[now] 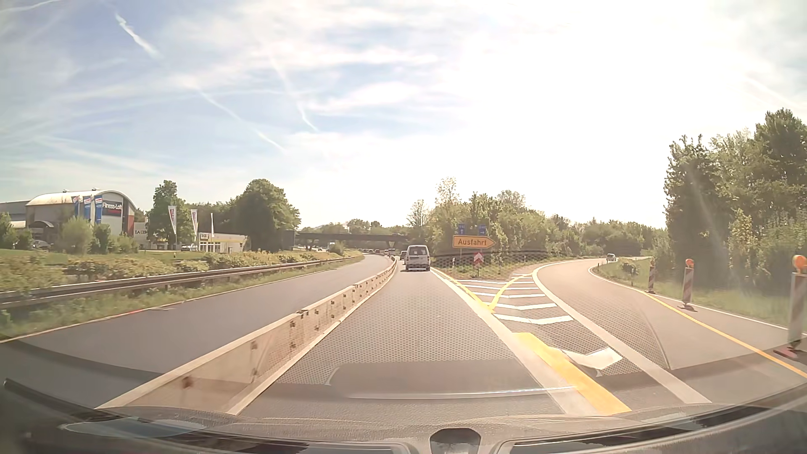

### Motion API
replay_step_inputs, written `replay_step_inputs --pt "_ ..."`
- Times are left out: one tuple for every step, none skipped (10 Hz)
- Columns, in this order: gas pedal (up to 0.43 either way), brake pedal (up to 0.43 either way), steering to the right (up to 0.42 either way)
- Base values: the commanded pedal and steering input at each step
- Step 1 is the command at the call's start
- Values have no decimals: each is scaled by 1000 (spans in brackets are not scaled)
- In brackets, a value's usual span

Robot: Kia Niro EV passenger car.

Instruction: Follow the waypoints while adhering to traffic rules and regulations

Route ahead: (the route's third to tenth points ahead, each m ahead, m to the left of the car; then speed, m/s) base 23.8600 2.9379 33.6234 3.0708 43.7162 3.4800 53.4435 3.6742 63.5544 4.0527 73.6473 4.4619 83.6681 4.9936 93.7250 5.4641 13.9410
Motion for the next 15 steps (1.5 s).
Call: replay_step_inputs --pt "59 0 8" --pt "59 0 7" --pt "59 0 5" --pt "59 0 3" --pt "59 0 2" --pt "59 0 1" --pt "59 0 1" --pt "59 0 1" --pt "59 0 0" --pt "59 0 0" --pt "59 0 0" --pt "59 0 -1" --pt "28 0 0" --pt "20 0 -1" --pt "20 0 -1"
